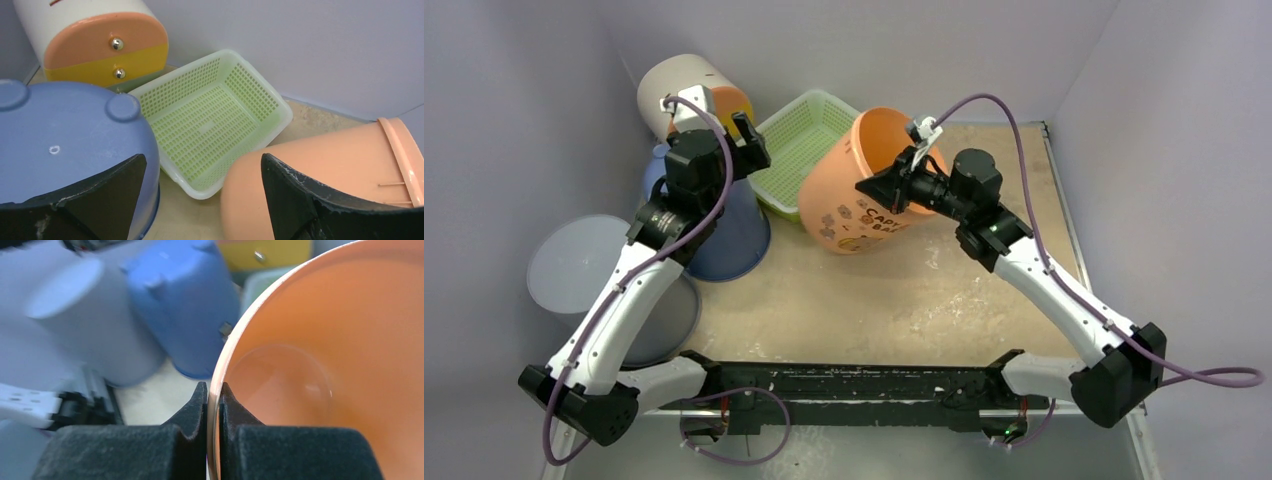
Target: Turn the large container upside down
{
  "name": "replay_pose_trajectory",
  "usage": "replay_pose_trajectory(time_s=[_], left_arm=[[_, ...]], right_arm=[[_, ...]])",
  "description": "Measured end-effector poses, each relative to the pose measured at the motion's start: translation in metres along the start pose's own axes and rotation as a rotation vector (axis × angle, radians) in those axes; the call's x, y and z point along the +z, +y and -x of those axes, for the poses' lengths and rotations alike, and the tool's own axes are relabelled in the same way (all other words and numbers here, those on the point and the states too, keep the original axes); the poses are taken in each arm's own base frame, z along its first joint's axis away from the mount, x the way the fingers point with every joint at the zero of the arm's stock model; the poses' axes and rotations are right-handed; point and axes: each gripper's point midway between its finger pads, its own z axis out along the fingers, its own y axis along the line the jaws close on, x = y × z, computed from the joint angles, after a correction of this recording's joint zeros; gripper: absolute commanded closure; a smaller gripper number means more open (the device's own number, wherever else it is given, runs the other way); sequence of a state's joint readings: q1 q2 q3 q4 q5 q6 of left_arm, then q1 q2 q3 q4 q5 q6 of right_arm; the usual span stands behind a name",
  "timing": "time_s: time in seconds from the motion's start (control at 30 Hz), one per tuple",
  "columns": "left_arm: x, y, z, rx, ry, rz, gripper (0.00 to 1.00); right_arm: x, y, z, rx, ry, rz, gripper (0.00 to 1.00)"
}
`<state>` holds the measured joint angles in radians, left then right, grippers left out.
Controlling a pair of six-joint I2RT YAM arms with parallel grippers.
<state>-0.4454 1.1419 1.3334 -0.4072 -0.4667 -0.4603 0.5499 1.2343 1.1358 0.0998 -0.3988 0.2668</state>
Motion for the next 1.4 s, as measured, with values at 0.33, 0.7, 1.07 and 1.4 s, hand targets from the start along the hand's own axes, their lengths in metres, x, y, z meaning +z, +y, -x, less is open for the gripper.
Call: replay_pose_trajectory(time_s=[0.33, 0.7, 1.07, 1.4], left_arm=[[-0.024, -0.004, 0.042, -0.033, -0.075, -0.032, 0.18], [-0.025, -0.005, 0.043, -0.027, -0.066, -0.028, 0.19], [-0.022, -0.004, 0.037, -0.011, -0.044, -0.018, 0.19], [-0.023, -0.004, 0.045, -0.003, -0.056, -0.014, 0.19]], right_arm=[[0.004, 0.037, -0.017, 0.254, -0.159, 0.298, 1.0], [-0.035, -0.035, -0.07, 0.575, -0.257, 0.308, 1.0], [-0.052, -0.124, -0.103, 0.896, -0.255, 0.185, 1.0], [-0.111, -0.223, -0.108, 0.986, -0.364, -0.006, 1.0]])
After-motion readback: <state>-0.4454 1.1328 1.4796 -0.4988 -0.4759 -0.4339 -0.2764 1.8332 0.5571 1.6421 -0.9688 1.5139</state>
